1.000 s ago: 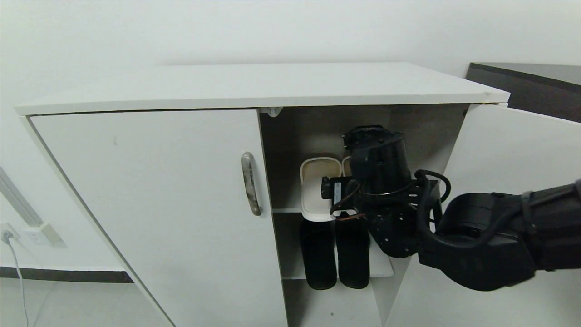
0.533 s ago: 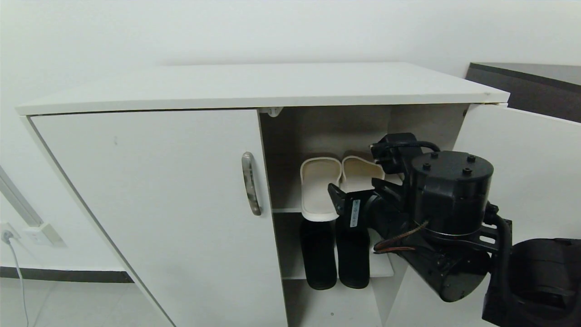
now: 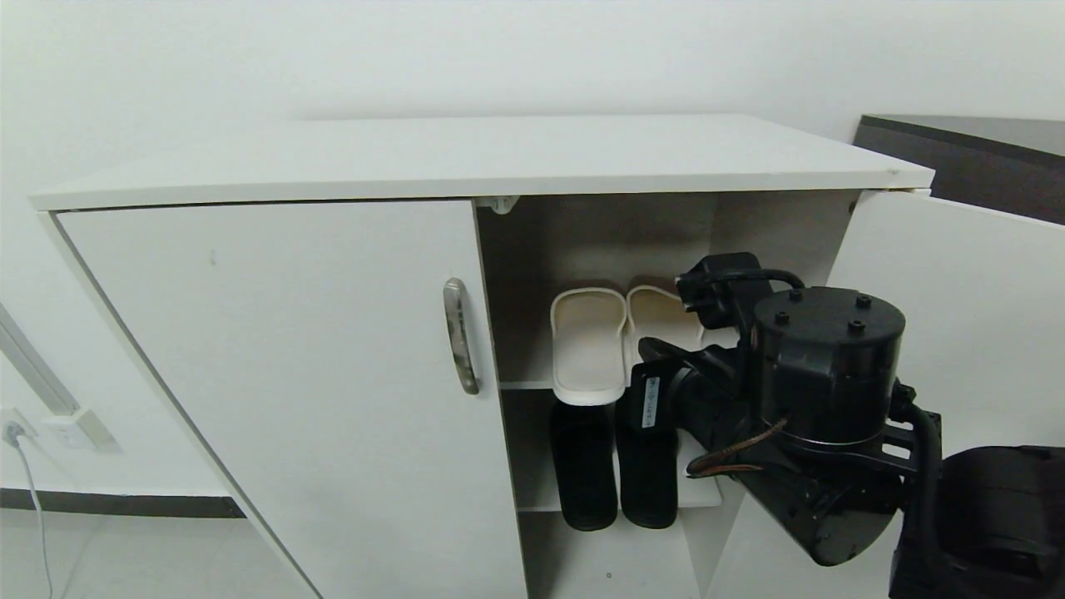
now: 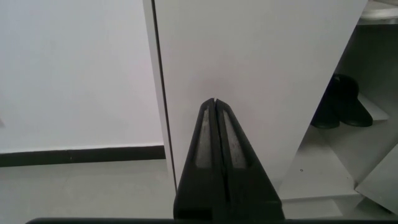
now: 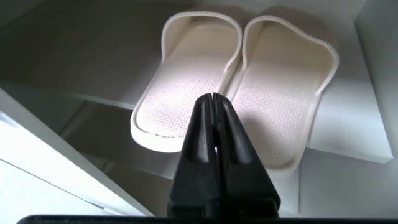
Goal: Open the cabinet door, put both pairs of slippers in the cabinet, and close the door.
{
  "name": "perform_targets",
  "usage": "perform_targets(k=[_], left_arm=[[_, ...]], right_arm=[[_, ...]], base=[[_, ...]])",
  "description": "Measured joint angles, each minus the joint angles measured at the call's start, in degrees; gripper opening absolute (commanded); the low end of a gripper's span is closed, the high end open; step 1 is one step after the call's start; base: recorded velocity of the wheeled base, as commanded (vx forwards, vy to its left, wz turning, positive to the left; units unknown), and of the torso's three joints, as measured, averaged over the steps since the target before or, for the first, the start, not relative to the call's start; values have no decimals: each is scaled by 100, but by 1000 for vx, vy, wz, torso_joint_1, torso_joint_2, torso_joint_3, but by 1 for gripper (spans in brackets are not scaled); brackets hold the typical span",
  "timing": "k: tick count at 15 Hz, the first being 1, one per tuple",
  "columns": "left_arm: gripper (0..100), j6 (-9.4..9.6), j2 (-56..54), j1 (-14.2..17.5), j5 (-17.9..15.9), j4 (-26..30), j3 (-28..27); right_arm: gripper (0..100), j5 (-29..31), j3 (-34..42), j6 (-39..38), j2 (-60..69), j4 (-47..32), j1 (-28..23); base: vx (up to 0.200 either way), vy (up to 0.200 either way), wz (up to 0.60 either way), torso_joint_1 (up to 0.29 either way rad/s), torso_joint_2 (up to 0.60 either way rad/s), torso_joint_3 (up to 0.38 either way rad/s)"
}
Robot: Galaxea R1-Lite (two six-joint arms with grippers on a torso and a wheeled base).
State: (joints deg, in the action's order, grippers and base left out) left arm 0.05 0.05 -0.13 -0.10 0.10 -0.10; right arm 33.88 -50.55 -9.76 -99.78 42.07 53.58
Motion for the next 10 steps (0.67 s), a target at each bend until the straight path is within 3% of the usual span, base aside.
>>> perform_targets(k=[10], left_arm=[[0,-5,0,0,-9,0,0]], right_arm=[[0,-5,45,-9,-11,11,20]], base=[[-200,0,0,0,2,2]])
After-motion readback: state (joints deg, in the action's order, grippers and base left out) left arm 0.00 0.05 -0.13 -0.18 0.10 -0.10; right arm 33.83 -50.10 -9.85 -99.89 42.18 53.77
